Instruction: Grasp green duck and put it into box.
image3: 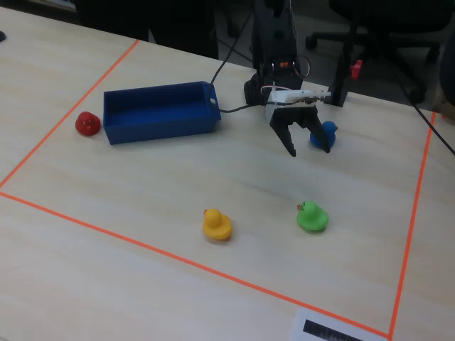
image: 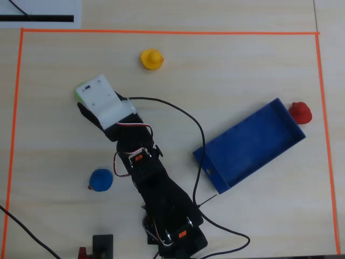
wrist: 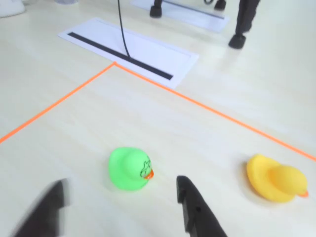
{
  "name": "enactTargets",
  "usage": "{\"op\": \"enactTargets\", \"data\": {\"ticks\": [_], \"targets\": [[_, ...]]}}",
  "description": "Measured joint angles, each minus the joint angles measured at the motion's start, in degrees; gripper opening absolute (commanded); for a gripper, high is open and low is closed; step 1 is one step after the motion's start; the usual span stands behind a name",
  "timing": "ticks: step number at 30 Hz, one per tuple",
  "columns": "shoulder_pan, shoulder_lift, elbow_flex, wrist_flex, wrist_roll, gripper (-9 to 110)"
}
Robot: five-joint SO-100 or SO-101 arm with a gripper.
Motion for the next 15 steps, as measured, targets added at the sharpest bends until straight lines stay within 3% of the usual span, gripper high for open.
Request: {"op": "enactTargets", "data": {"ticks": [15], "targets": [[-4.57, -32.34, -16.52, -18.11, 4.66, 40]]}}
